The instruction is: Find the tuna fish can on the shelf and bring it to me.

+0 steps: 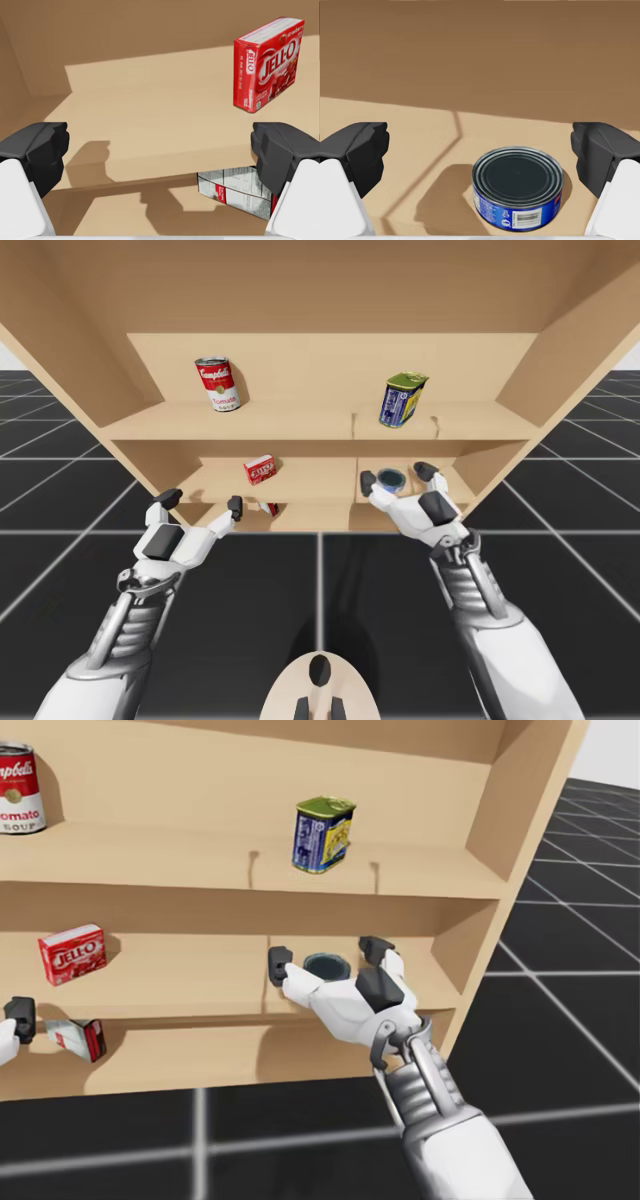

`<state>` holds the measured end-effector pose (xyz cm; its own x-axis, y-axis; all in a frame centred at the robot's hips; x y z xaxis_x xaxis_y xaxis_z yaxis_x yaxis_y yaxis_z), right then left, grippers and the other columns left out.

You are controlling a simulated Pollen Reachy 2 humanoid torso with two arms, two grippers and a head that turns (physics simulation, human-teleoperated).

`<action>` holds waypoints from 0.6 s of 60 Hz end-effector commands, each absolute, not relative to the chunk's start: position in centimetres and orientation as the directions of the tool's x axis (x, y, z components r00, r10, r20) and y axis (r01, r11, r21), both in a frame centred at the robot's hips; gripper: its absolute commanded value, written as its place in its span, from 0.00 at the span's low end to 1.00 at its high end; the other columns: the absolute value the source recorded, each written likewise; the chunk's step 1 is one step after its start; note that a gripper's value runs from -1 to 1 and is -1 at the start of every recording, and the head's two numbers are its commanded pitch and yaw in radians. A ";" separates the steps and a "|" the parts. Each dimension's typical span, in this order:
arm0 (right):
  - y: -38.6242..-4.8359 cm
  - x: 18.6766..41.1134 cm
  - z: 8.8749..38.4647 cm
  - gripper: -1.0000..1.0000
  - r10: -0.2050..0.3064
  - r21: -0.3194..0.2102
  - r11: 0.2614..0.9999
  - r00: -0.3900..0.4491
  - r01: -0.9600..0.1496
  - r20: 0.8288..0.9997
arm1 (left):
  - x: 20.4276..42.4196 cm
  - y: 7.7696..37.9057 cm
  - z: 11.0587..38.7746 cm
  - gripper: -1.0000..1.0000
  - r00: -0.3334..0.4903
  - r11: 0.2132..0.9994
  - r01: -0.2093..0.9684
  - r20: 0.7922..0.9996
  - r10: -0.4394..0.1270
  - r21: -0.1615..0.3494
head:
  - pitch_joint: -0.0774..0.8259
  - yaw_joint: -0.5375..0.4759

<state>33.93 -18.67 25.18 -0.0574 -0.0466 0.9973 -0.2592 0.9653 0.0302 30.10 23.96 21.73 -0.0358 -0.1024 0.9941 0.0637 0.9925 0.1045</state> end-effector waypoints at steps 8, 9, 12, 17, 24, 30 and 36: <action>-17.7 36.3 21.7 0.00 -0.134 0.129 0.961 -0.006 -0.243 0.991 | 30.0 23.9 21.7 0.00 -0.033 0.992 0.065 0.994 -0.105 0.107 | 0.57 0.29; -17.6 36.4 21.6 0.00 -0.134 0.128 0.962 -0.008 -0.243 0.991 | 30.0 23.9 21.7 0.00 -0.033 0.992 0.065 0.994 -0.105 0.107 | 0.57 0.29; -17.6 36.7 21.1 0.00 -0.137 0.130 0.960 -0.008 -0.246 0.991 | 30.0 23.9 21.7 0.00 -0.033 0.992 0.065 0.994 -0.105 0.107 | 0.57 0.29; -17.5 36.9 20.4 0.00 -0.146 0.141 0.959 -0.002 -0.247 0.989 | 30.0 23.9 21.7 0.00 -0.033 0.992 0.066 0.994 -0.106 0.108 | 0.57 0.29; -17.3 37.3 19.4 0.00 -0.142 0.141 0.961 0.014 -0.239 0.990 | 30.0 23.9 21.7 0.00 -0.033 0.992 0.066 0.994 -0.106 0.108 | 0.58 0.29; -17.4 37.3 19.0 0.00 -0.132 0.134 0.966 0.027 -0.222 0.991 | 29.9 23.9 21.7 0.00 -0.034 0.992 0.065 0.994 -0.106 0.108 | 0.58 0.29; -17.5 37.4 18.6 0.00 -0.121 0.127 0.965 0.042 -0.228 0.992 | 29.9 23.9 21.7 0.00 -0.035 0.992 0.065 0.994 -0.107 0.109 | 0.57 0.29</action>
